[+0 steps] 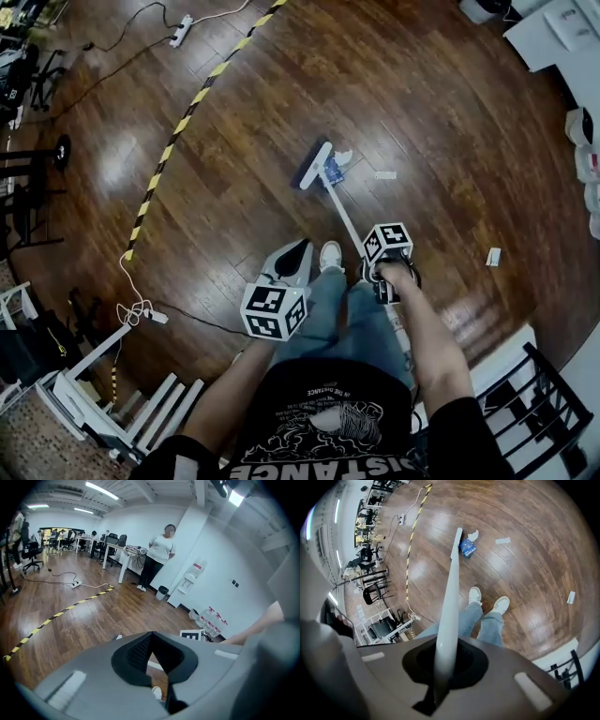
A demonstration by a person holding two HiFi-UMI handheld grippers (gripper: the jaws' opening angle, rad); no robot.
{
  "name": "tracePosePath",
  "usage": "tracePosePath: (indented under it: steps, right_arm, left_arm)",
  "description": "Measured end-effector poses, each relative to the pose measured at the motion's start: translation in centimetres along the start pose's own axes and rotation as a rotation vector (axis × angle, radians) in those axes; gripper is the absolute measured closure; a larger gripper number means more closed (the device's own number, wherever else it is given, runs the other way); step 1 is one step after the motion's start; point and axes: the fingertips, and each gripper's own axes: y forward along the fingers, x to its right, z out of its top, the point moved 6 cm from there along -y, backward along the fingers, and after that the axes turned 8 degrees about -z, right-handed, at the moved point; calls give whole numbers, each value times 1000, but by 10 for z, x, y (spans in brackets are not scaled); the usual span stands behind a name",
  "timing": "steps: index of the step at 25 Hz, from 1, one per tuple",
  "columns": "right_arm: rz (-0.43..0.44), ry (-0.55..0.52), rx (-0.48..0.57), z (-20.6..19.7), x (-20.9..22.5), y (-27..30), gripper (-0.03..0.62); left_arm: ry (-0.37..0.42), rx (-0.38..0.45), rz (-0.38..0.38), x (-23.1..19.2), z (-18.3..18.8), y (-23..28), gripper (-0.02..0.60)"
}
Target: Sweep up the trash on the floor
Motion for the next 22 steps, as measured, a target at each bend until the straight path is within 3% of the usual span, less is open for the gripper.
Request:
tracePosePath:
  steps: [12,22]
  right_arm:
    - [-20,10,0,-24,58,-8,594]
    - [-38,10,8,-59,139,-26,594]
  left_arm:
    - [98,-39,-96,53,14,52,577]
    - [115,-49,-97,128,-12,79,577]
